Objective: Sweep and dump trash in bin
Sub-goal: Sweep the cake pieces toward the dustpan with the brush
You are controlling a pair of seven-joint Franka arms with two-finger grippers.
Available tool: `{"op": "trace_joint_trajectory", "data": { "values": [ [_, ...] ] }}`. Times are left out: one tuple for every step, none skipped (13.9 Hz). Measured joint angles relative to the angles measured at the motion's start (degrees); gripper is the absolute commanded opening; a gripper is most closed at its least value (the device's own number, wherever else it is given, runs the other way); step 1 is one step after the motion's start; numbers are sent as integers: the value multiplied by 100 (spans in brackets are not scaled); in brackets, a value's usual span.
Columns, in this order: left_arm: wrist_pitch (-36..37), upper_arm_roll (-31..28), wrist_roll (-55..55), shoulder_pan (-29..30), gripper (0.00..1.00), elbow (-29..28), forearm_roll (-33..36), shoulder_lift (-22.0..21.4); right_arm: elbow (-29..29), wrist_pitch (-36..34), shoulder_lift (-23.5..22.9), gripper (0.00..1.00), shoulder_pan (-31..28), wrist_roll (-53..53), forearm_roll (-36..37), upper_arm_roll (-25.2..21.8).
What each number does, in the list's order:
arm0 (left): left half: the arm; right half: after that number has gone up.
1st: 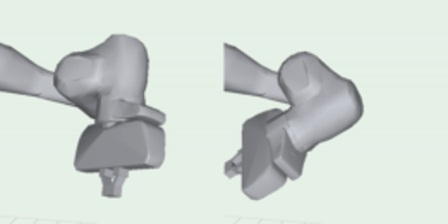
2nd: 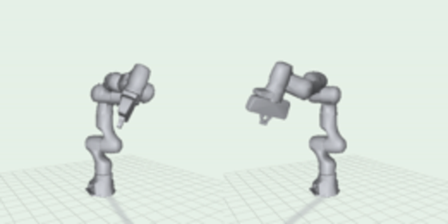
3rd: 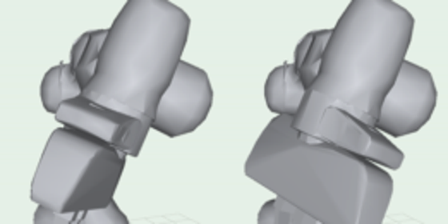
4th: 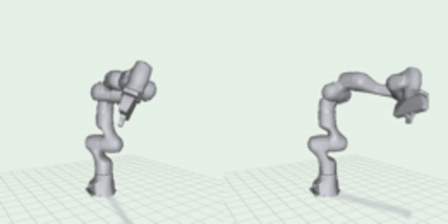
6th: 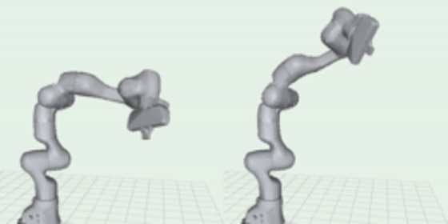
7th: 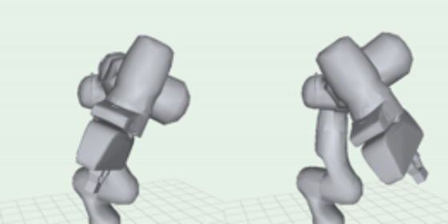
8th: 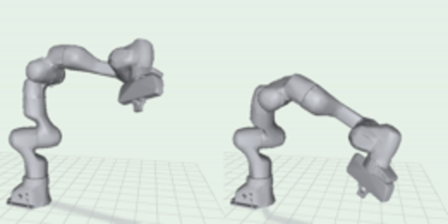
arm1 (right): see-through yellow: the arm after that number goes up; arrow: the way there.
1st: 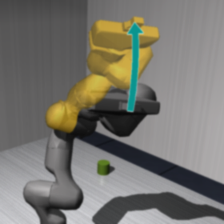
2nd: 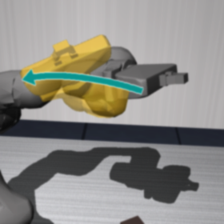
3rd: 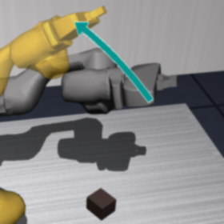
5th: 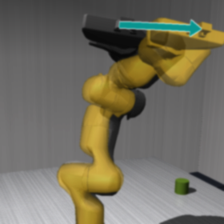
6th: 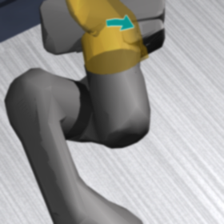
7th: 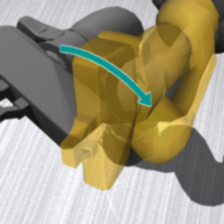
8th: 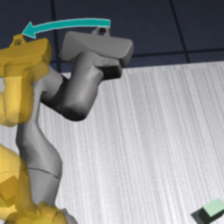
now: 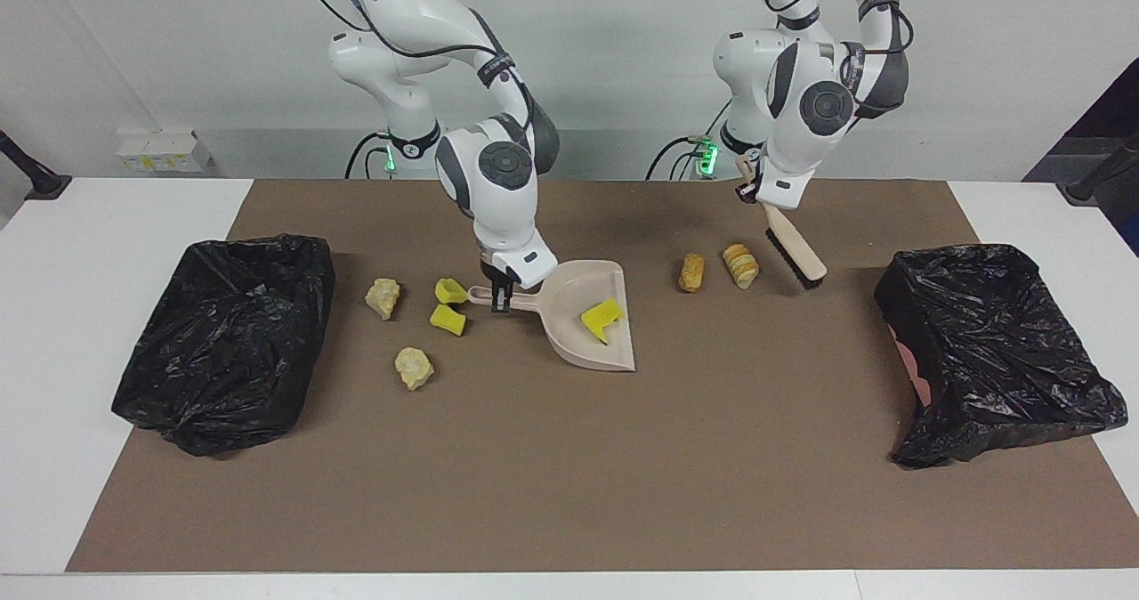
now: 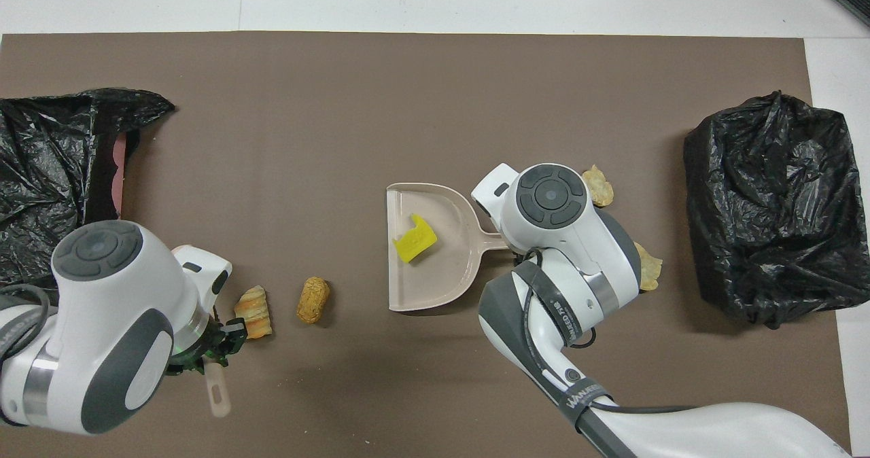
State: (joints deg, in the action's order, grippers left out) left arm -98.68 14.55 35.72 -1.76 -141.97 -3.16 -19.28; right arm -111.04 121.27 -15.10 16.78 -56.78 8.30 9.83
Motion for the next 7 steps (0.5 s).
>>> {"op": "trace_joint_trajectory", "data": {
  "values": [
    [-173, 19, 106, -4, 0, -242, 0, -96, -3, 0, 0, 0, 0, 3, 0, -1],
    [-349, 38, 190, -12, 0, -415, -5, -130, -4, 0, 0, 0, 0, 4, 0, -2],
    [-504, 60, 256, -22, 0, -527, -24, -125, -4, 0, 0, 0, 0, 4, 0, -2],
    [-652, 82, 272, -38, 0, -588, -91, -113, -5, 0, 0, 0, 0, 5, 0, -2],
    [-824, 92, 271, -87, 0, -607, -208, -103, -5, 2, 0, 0, -1, 5, 0, -3],
    [-1053, 104, 273, -175, 0, -613, -342, -74, -7, 4, 0, 0, -1, 5, 0, -3],
    [-1254, 121, 316, -294, 0, -616, -421, -1, -8, 6, 0, 0, -1, 5, 0, -3]
  ]
}}
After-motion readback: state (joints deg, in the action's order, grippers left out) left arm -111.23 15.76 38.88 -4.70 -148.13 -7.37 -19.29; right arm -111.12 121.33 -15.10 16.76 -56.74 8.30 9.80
